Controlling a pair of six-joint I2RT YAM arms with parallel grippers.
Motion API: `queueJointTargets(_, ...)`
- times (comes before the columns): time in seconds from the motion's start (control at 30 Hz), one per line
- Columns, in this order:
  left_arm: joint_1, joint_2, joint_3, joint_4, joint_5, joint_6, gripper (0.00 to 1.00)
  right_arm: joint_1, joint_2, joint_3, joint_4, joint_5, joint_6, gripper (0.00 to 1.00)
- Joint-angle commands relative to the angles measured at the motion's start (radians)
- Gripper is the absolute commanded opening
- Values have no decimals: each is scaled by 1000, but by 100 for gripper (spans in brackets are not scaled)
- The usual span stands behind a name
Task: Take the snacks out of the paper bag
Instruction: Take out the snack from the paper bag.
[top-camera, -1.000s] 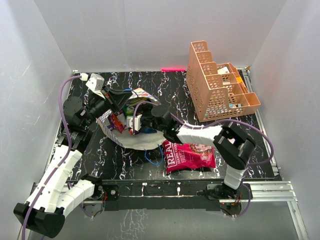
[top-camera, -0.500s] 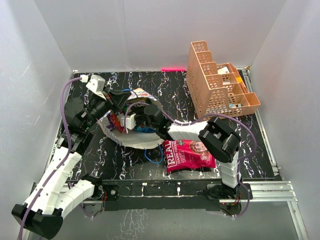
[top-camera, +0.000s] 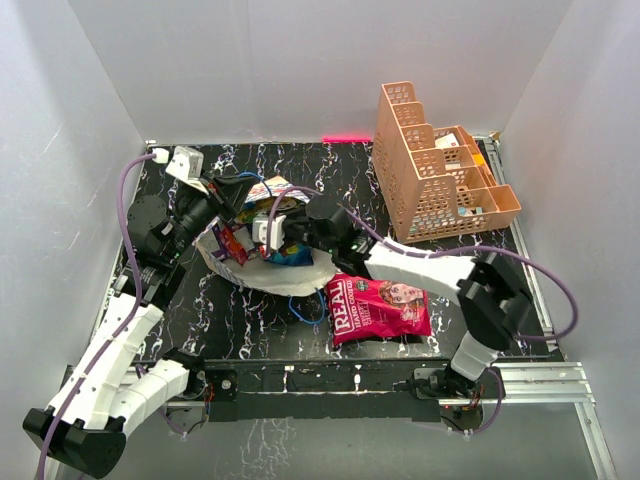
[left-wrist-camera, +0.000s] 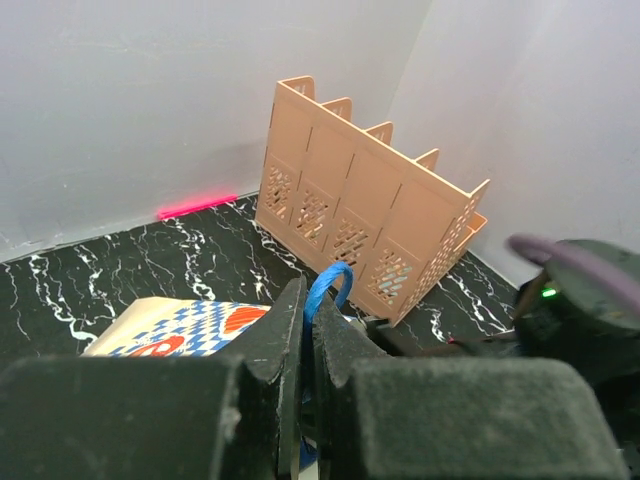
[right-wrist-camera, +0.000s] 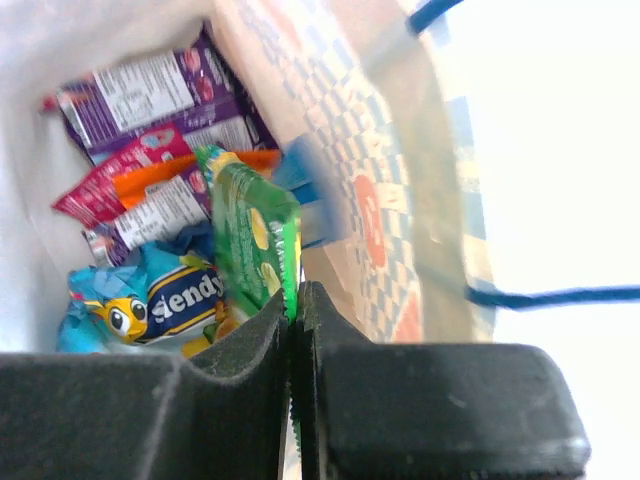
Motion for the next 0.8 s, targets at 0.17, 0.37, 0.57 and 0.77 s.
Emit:
queueJointTargets(0.17, -7, 1, 66, 11, -28, 12, 0, 8, -271, 37, -227, -134, 269, 8)
queueJointTargets(0.37, -7, 11, 63, 12, -31, 25, 0, 9, -526, 16, -409, -59, 349, 8)
queueJointTargets(0.57, -6, 20, 94, -10, -54, 48, 0, 8, -677, 91, -701, 26, 320, 8)
queueJointTargets(0.77, -6, 25, 109, -23, -63, 63, 0, 8, -709, 80, -858, 240, 225, 8)
